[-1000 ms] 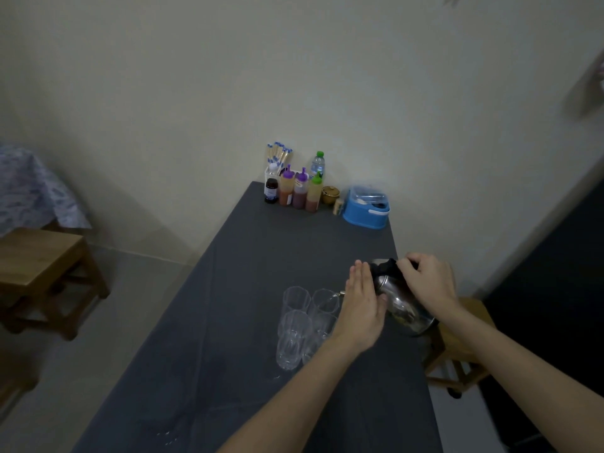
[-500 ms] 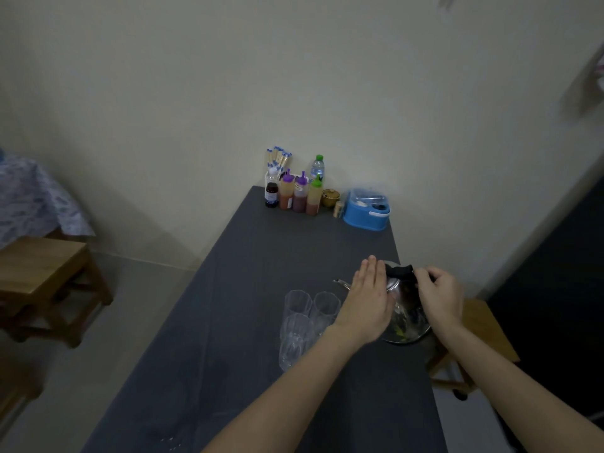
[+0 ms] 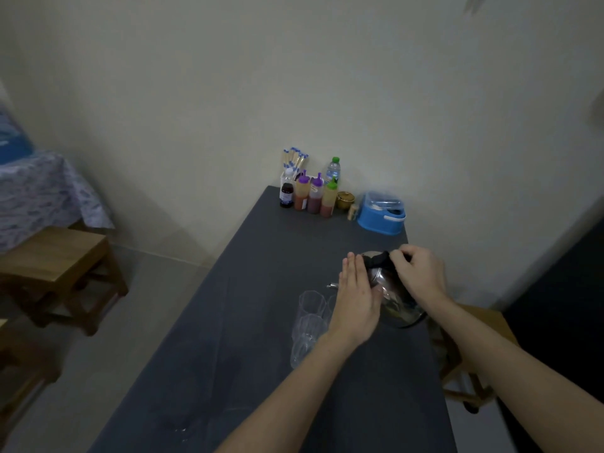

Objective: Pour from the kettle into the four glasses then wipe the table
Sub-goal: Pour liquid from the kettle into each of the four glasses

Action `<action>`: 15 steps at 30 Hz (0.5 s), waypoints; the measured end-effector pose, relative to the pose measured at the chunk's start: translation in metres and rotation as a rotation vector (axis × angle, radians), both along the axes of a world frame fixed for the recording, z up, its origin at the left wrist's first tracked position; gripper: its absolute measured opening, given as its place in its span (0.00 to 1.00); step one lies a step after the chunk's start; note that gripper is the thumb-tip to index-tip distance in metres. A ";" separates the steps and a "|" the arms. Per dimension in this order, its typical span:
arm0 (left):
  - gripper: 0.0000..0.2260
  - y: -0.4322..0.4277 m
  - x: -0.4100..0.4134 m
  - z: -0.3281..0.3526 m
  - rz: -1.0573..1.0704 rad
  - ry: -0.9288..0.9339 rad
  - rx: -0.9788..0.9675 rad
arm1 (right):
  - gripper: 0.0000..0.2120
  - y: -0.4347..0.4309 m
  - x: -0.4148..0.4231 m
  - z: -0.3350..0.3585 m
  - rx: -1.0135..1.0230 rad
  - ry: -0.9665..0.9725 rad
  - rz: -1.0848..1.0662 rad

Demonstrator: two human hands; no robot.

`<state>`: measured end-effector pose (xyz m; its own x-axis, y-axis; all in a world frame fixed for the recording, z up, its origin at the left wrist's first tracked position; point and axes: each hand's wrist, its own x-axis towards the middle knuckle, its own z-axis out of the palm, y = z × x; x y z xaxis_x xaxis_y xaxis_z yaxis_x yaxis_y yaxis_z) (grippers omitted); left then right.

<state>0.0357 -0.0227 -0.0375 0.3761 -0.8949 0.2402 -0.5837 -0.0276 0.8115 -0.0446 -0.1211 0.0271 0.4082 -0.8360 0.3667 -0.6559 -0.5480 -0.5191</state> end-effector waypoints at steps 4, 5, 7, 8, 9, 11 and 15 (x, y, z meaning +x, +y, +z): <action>0.28 0.004 0.005 -0.007 0.036 0.072 -0.031 | 0.12 0.000 0.014 0.003 -0.076 0.093 0.042; 0.28 0.005 0.006 -0.009 0.042 0.081 -0.033 | 0.12 -0.001 0.016 0.004 -0.094 0.114 0.052; 0.29 0.007 0.007 -0.012 0.047 0.104 -0.038 | 0.12 -0.002 0.021 0.004 -0.116 0.151 0.077; 0.29 0.008 0.007 -0.013 0.049 0.121 -0.040 | 0.12 -0.004 0.022 0.003 -0.123 0.164 0.088; 0.29 0.008 0.007 -0.014 0.051 0.139 -0.044 | 0.13 -0.005 0.024 0.001 -0.135 0.174 0.097; 0.29 0.009 0.007 -0.015 0.059 0.168 -0.050 | 0.13 -0.008 0.025 -0.001 -0.144 0.188 0.111; 0.29 0.009 0.007 -0.017 0.071 0.191 -0.062 | 0.14 -0.007 0.028 0.001 -0.173 0.204 0.134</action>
<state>0.0422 -0.0138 -0.0541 0.4816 -0.8503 0.2123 -0.4172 -0.0094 0.9088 -0.0170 -0.1283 0.0281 0.5910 -0.7019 0.3976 -0.6528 -0.7057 -0.2755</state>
